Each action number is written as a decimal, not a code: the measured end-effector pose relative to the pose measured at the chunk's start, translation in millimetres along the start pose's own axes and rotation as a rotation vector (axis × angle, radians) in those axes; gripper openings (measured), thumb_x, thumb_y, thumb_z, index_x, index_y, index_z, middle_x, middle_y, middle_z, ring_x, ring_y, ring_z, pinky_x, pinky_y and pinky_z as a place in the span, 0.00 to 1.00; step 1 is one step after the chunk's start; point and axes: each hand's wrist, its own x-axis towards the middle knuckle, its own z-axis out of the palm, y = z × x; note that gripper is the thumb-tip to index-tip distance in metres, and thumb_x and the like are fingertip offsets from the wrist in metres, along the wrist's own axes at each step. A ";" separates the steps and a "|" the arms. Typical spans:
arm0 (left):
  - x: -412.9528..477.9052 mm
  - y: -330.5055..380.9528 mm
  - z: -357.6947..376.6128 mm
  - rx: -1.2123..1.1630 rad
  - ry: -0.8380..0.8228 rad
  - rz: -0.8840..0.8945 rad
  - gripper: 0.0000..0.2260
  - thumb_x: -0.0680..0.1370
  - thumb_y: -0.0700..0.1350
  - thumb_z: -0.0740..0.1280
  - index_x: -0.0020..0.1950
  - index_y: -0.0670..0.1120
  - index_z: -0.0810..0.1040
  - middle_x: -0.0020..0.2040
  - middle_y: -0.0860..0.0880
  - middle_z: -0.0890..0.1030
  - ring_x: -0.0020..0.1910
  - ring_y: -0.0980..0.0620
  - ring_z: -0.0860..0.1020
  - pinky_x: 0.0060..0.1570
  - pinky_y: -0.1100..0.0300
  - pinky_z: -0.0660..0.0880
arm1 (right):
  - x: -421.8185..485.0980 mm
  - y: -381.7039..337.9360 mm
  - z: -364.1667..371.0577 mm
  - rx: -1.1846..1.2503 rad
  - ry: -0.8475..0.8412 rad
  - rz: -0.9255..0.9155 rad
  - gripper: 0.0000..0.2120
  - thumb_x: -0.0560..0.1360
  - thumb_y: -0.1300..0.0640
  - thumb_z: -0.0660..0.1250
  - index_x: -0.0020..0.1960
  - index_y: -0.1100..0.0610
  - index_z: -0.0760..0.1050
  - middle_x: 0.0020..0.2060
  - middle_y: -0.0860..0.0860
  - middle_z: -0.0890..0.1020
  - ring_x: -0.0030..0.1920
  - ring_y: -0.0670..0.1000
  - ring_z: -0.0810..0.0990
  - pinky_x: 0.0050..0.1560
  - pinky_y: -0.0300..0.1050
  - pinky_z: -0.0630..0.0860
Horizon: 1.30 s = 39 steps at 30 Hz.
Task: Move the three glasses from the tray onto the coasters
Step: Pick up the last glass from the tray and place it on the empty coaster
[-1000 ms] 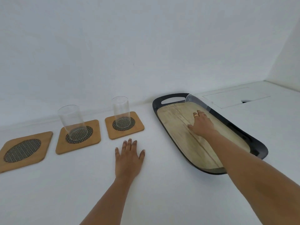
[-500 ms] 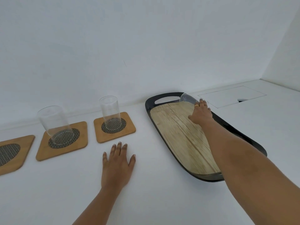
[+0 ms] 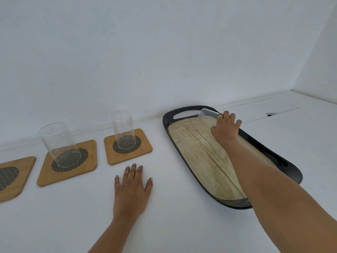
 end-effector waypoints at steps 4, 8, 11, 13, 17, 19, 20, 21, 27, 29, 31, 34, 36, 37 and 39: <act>0.4 -0.1 -0.1 -0.002 0.002 -0.002 0.26 0.80 0.58 0.50 0.76 0.49 0.54 0.78 0.50 0.55 0.77 0.52 0.51 0.75 0.47 0.48 | 4.8 -8.7 -3.4 0.016 -0.117 -0.097 0.29 0.75 0.55 0.61 0.72 0.64 0.59 0.72 0.60 0.62 0.74 0.58 0.58 0.73 0.61 0.55; 0.4 0.0 0.5 0.009 0.009 0.001 0.26 0.80 0.58 0.50 0.75 0.49 0.55 0.78 0.50 0.56 0.77 0.52 0.52 0.75 0.47 0.49 | 1.5 -16.4 -0.9 -0.005 -0.311 -0.131 0.37 0.78 0.46 0.58 0.76 0.63 0.46 0.77 0.60 0.49 0.78 0.57 0.46 0.76 0.59 0.46; 0.9 -0.2 0.7 0.007 0.004 0.003 0.26 0.80 0.58 0.50 0.75 0.49 0.55 0.78 0.50 0.56 0.77 0.52 0.52 0.75 0.47 0.49 | -6.9 -18.9 -2.6 -0.081 -0.182 -0.135 0.34 0.76 0.42 0.58 0.74 0.61 0.57 0.72 0.59 0.65 0.73 0.58 0.62 0.71 0.65 0.55; 0.8 0.3 0.7 0.007 0.003 0.003 0.26 0.80 0.57 0.51 0.75 0.49 0.55 0.78 0.50 0.56 0.77 0.51 0.52 0.75 0.47 0.49 | -10.9 -21.0 -6.3 -0.047 -0.023 -0.134 0.32 0.74 0.41 0.61 0.69 0.61 0.64 0.64 0.58 0.73 0.65 0.59 0.70 0.67 0.64 0.63; -0.3 0.7 -0.5 0.000 0.006 0.000 0.26 0.80 0.57 0.51 0.75 0.49 0.55 0.78 0.50 0.56 0.77 0.51 0.52 0.75 0.47 0.49 | -17.9 -24.0 -8.1 -0.025 0.070 -0.122 0.33 0.72 0.38 0.62 0.67 0.61 0.66 0.61 0.58 0.73 0.60 0.60 0.72 0.61 0.63 0.67; -0.8 0.4 -1.4 -0.008 0.003 0.004 0.26 0.80 0.57 0.51 0.75 0.48 0.55 0.78 0.49 0.56 0.77 0.51 0.52 0.75 0.47 0.49 | -23.8 -24.1 -8.0 -0.015 0.018 -0.109 0.37 0.70 0.35 0.63 0.69 0.59 0.64 0.63 0.57 0.72 0.62 0.59 0.71 0.61 0.63 0.68; -0.9 0.4 -1.8 -0.012 0.002 0.005 0.25 0.80 0.57 0.51 0.75 0.48 0.55 0.78 0.49 0.56 0.77 0.51 0.52 0.75 0.47 0.49 | -27.2 -23.5 -7.7 -0.005 -0.019 -0.104 0.38 0.70 0.34 0.63 0.70 0.58 0.63 0.65 0.57 0.70 0.63 0.59 0.71 0.61 0.63 0.68; -1.3 0.4 -2.1 -0.015 0.001 0.005 0.25 0.80 0.57 0.51 0.75 0.48 0.55 0.78 0.49 0.56 0.77 0.51 0.52 0.75 0.47 0.49 | -30.8 -22.7 -7.1 0.009 -0.058 -0.100 0.39 0.69 0.33 0.63 0.70 0.57 0.62 0.66 0.56 0.69 0.64 0.59 0.70 0.61 0.62 0.68; -4.9 -0.5 -3.2 -0.009 0.008 0.010 0.25 0.80 0.56 0.52 0.75 0.48 0.57 0.77 0.49 0.58 0.77 0.51 0.53 0.75 0.48 0.50 | -53.3 -18.3 -5.4 0.323 -0.247 -0.083 0.37 0.69 0.43 0.70 0.71 0.53 0.58 0.67 0.55 0.65 0.58 0.59 0.76 0.50 0.53 0.76; -5.6 -0.2 -3.6 -0.016 0.008 0.012 0.24 0.80 0.55 0.52 0.75 0.48 0.57 0.77 0.49 0.58 0.77 0.51 0.54 0.75 0.48 0.50 | -60.0 -17.2 -6.4 0.375 -0.262 -0.095 0.36 0.69 0.51 0.70 0.72 0.53 0.56 0.68 0.55 0.63 0.56 0.59 0.76 0.46 0.49 0.76; -6.3 0.5 -3.6 -0.022 0.008 0.015 0.24 0.80 0.55 0.52 0.75 0.47 0.57 0.77 0.48 0.59 0.77 0.51 0.54 0.75 0.48 0.50 | -65.0 -16.1 -7.7 0.356 -0.246 -0.101 0.36 0.68 0.55 0.68 0.72 0.52 0.56 0.67 0.56 0.64 0.59 0.59 0.73 0.48 0.50 0.77; -9.2 -0.8 -3.5 -0.037 0.009 0.020 0.24 0.80 0.55 0.52 0.75 0.47 0.58 0.77 0.48 0.59 0.77 0.51 0.54 0.75 0.48 0.50 | -70.2 -11.7 -10.0 0.311 -0.229 -0.097 0.36 0.68 0.54 0.68 0.73 0.52 0.56 0.65 0.57 0.66 0.61 0.59 0.70 0.53 0.53 0.76; -12.3 -2.9 -3.6 -0.042 0.011 0.026 0.24 0.80 0.55 0.52 0.75 0.47 0.58 0.77 0.49 0.59 0.77 0.51 0.54 0.76 0.49 0.50 | -73.7 -7.1 -11.7 0.362 -0.240 -0.089 0.37 0.68 0.51 0.70 0.72 0.53 0.57 0.63 0.57 0.67 0.59 0.58 0.71 0.52 0.52 0.76; -14.2 -3.7 -3.8 -0.044 0.013 0.030 0.24 0.80 0.55 0.52 0.75 0.48 0.58 0.77 0.49 0.59 0.77 0.51 0.54 0.76 0.50 0.50 | -75.7 -4.8 -12.7 0.406 -0.243 -0.081 0.37 0.68 0.50 0.71 0.72 0.53 0.57 0.63 0.57 0.67 0.57 0.58 0.73 0.51 0.50 0.76; -18.6 -5.6 -4.6 -0.051 0.013 0.040 0.24 0.80 0.55 0.53 0.75 0.48 0.58 0.77 0.49 0.59 0.77 0.52 0.54 0.76 0.51 0.50 | -80.3 -1.1 -15.3 0.511 -0.241 -0.048 0.38 0.68 0.49 0.73 0.72 0.55 0.58 0.63 0.57 0.67 0.55 0.58 0.76 0.49 0.47 0.74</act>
